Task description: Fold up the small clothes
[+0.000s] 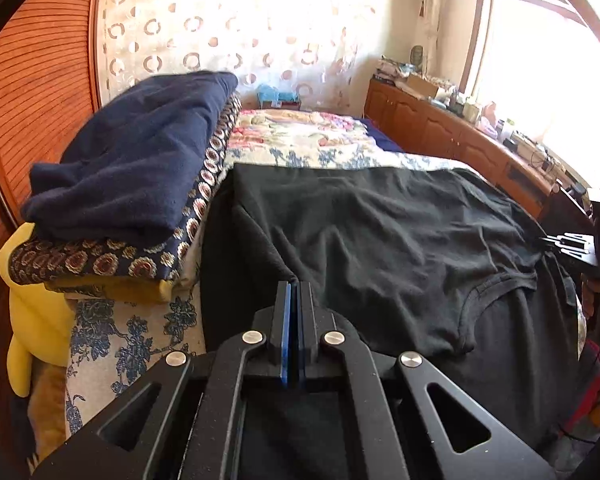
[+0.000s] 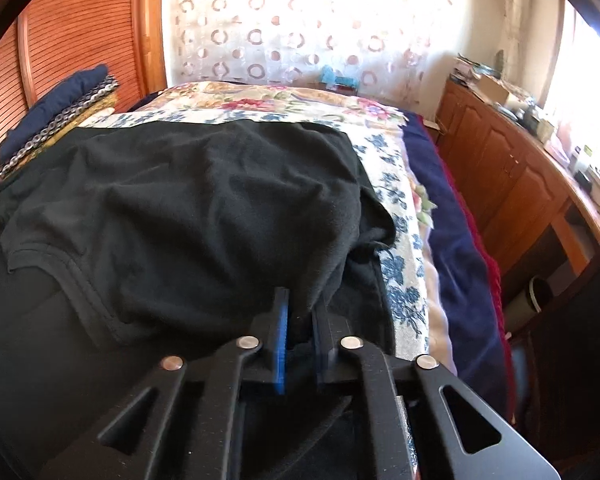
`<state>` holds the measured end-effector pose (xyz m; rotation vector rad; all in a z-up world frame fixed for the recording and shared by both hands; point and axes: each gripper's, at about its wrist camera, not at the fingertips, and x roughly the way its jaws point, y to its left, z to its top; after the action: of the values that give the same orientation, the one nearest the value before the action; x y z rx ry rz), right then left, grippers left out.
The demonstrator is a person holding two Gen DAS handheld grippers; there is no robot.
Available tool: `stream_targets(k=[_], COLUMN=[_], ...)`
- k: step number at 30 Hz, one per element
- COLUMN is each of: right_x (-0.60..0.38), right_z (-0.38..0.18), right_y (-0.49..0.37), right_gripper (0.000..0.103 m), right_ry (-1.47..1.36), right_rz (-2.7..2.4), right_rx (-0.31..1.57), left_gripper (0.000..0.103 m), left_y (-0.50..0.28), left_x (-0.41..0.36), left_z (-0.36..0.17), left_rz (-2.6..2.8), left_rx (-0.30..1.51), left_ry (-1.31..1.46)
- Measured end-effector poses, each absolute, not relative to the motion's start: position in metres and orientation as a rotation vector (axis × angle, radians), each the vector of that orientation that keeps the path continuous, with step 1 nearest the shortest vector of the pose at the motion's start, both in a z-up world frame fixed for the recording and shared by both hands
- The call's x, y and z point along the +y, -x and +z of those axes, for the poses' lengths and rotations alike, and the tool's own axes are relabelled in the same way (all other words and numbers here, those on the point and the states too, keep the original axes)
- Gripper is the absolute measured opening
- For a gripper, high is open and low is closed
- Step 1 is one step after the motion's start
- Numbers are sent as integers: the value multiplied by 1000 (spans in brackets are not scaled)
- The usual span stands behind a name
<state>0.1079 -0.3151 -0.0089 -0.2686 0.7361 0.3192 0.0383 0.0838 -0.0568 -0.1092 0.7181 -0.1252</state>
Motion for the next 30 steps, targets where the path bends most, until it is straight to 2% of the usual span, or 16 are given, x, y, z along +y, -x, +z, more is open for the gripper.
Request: stream_targets(k=[22, 25, 30], right_x=[-360, -369, -378], right_z=[74, 70, 29], right_y=[-9, 3, 0], right_gripper=[6, 6, 6], right_ry=[205, 207, 187], right_rz=[387, 392, 379], right_rx=[538, 547, 660], left_gripper=[3, 3, 3], left_y=[45, 57, 59], left_x=[102, 101, 104], left_z=[9, 3, -35], left_rz=[-170, -154, -133], left_rx=[529, 551, 656], left_ry=[199, 188, 201])
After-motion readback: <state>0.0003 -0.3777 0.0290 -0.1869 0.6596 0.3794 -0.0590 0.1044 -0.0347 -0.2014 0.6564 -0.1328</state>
